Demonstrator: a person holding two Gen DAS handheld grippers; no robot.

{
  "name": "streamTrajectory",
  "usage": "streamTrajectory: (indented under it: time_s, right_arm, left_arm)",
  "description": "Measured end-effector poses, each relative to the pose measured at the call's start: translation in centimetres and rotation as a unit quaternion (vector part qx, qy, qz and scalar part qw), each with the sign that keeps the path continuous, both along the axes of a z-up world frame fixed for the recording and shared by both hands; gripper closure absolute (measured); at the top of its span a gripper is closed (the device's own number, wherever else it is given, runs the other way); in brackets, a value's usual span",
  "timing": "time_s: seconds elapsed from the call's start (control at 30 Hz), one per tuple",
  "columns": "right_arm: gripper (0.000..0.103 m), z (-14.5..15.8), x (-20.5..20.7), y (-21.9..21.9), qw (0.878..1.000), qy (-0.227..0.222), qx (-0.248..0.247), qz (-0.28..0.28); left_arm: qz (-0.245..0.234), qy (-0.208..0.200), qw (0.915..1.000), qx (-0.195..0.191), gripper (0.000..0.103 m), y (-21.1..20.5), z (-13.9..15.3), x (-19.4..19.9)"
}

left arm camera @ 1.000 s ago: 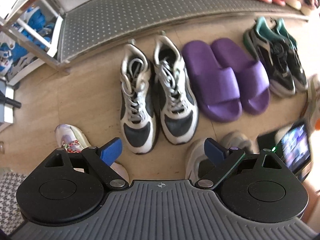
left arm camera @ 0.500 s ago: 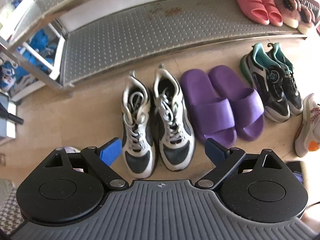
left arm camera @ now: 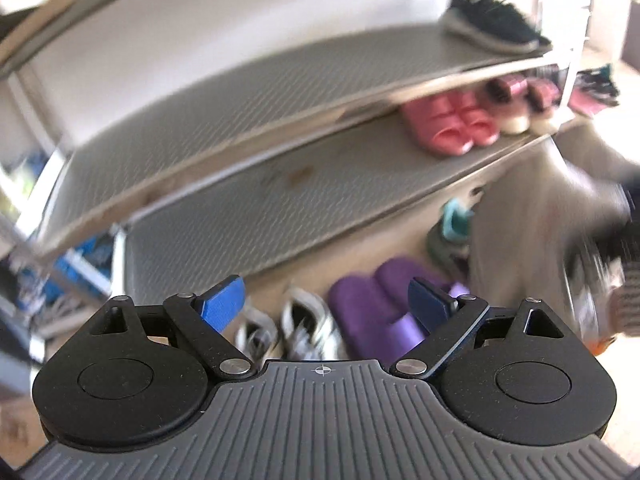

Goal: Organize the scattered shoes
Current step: 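Lift the grey sneakers up onto the shelf with the right tool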

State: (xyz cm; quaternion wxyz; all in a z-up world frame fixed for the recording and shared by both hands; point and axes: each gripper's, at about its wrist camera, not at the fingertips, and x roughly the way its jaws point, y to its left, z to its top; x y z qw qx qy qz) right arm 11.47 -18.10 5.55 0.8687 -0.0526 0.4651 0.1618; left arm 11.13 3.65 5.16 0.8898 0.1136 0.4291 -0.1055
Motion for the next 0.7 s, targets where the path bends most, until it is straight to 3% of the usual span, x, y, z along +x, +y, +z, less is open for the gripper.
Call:
streamTrajectory:
  time_s: [0.2, 0.33, 0.4, 0.53, 0.6, 0.67, 0.7]
  right_arm:
    - [0.079, 2.2, 9.9, -4.2, 0.996, -0.064, -0.045, -0.053]
    - [0.08, 2.4, 16.1, -5.0, 0.993, -0.068, -0.071, -0.062]
    - [0.08, 2.4, 18.8, -4.7, 0.992, -0.074, -0.076, -0.061]
    - [0.079, 2.0, 25.3, -3.9, 0.988, -0.131, -0.057, -0.06]
    - [0.077, -0.1, 28.7, -3.3, 0.983, -0.174, -0.042, -0.048]
    - [0.071, -2.8, 30.7, -2.8, 0.978, -0.199, -0.043, -0.046]
    - [0.055, -3.8, 31.4, -2.6, 0.977, -0.203, -0.043, -0.053]
  left_arm:
    - [-0.072, -0.013, 0.9973, 0.003, 0.01, -5.7, 0.5, 6.0]
    - [-0.072, -0.012, 0.9973, -0.007, 0.011, -7.2, -0.7, 9.3]
    - [-0.066, 0.014, 0.9974, -0.024, 0.011, -7.1, -1.5, 10.7]
    - [-0.067, 0.025, 0.9973, -0.017, 0.011, -6.8, -2.7, 12.3]
    - [-0.061, 0.029, 0.9976, -0.015, 0.011, -6.7, -3.2, 13.0]
    - [-0.055, 0.035, 0.9978, -0.016, 0.011, -6.8, -3.6, 13.3]
    - [-0.052, 0.037, 0.9978, -0.015, 0.011, -6.8, -3.9, 13.5]
